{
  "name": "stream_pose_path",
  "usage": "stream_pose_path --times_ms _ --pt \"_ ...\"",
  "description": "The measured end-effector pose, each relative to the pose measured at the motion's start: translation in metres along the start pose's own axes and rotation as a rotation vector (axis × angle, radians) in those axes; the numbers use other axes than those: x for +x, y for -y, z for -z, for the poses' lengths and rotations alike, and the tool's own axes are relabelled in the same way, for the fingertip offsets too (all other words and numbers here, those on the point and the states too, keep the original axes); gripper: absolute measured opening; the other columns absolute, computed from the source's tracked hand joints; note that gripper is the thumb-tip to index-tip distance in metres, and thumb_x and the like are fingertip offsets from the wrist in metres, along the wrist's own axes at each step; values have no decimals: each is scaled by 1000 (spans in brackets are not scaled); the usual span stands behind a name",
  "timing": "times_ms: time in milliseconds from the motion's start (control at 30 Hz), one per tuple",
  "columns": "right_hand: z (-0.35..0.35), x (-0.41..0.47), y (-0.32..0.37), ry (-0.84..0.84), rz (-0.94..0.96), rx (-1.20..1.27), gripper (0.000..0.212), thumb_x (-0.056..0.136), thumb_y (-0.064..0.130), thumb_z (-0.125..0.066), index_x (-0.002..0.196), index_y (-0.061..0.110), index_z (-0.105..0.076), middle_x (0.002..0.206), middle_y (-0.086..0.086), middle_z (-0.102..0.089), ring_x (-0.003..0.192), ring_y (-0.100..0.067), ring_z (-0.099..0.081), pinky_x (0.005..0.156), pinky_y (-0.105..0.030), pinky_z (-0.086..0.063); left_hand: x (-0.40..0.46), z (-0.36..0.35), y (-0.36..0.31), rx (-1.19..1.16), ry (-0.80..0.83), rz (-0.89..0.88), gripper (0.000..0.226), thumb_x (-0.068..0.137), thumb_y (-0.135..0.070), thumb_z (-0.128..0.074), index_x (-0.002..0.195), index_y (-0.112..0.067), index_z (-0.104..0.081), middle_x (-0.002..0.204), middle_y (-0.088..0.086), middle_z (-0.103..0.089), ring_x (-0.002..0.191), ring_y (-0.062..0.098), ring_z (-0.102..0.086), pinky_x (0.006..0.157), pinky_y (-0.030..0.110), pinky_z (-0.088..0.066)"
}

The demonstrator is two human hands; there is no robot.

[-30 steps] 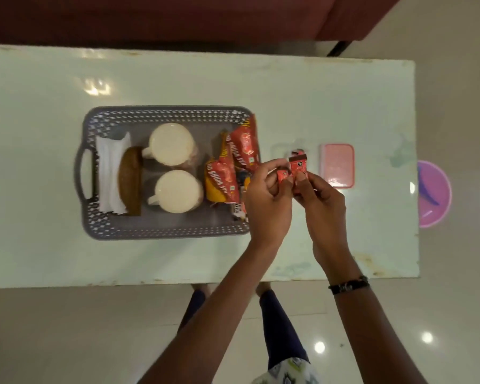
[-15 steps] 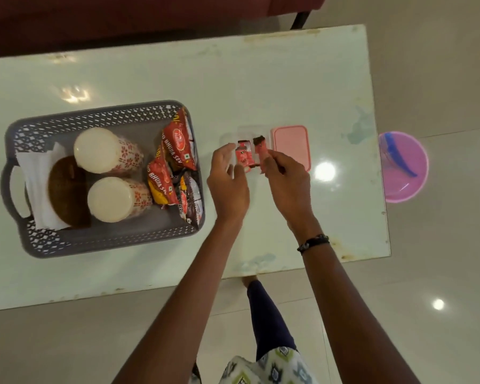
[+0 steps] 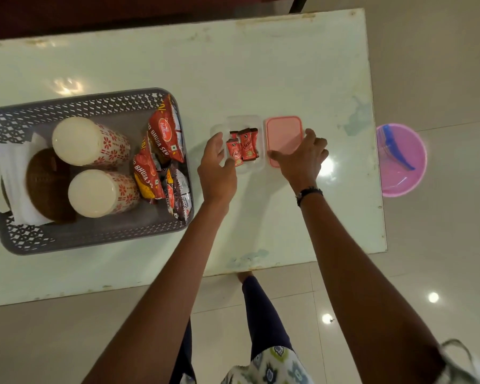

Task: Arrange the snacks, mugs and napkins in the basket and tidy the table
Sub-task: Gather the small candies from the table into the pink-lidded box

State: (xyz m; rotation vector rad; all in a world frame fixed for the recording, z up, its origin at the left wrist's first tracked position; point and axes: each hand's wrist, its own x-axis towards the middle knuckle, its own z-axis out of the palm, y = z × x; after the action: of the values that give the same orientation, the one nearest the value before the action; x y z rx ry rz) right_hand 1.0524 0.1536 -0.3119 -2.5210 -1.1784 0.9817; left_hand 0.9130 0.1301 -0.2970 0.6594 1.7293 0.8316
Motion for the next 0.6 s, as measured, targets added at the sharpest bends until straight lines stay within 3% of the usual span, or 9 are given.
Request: stream_pose_path --times_ms 133,200,267,367,433,500,600 --pt "3 4 0 117 13 151 75 70 21 -80 130 9 -36 126 -15 -52 116 -32 -50 89 -37 -47 4 1 7 -26 37 -2 65 78 18 -42 135 -13 -45 139 10 -52 129 21 -49 106 47 -42" --pt "4 -6 10 84 124 149 58 82 8 -62 134 9 -37 124 -16 -52 108 -28 -52 81 -32 -46 5 2 9 -40 41 -1 65 79 18 -42 136 -13 -44 138 11 -53 127 21 -50 105 47 -43" --pt "-1 -21 22 -13 281 139 55 86 0 -44 139 8 -36 124 -19 -48 102 -28 -48 84 -33 -42 4 3 10 -35 55 -3 66 81 18 -43 138 -15 -43 139 10 -52 128 20 -50 105 46 -43" --pt "-18 -43 34 -71 383 40 55 89 8 -35 144 16 -32 146 -14 -33 126 -33 -34 99 -45 -34 4 4 10 0 93 -17 66 83 17 -43 139 -16 -41 139 8 -52 127 18 -51 105 44 -45" --pt "-33 -52 39 -33 345 -23 54 96 26 -32 149 18 -20 158 -10 -13 143 -37 -10 110 -54 -20 2 5 6 -43 107 -17 55 87 5 -49 139 -14 -43 138 8 -53 125 19 -53 105 43 -44" --pt "-44 -56 43 15 294 -39 60 99 39 -30 151 19 -7 161 -8 1 145 -39 6 114 -60 -5 -2 6 1 -111 111 4 47 91 -6 -52 138 -11 -44 139 9 -52 127 20 -51 108 41 -41" --pt "-51 -55 44 14 268 -51 63 98 42 -30 151 23 -3 161 -6 7 145 -39 3 113 -60 -6 -3 11 1 -201 130 51 45 92 -12 -54 136 -10 -46 139 10 -52 127 22 -50 109 42 -40"
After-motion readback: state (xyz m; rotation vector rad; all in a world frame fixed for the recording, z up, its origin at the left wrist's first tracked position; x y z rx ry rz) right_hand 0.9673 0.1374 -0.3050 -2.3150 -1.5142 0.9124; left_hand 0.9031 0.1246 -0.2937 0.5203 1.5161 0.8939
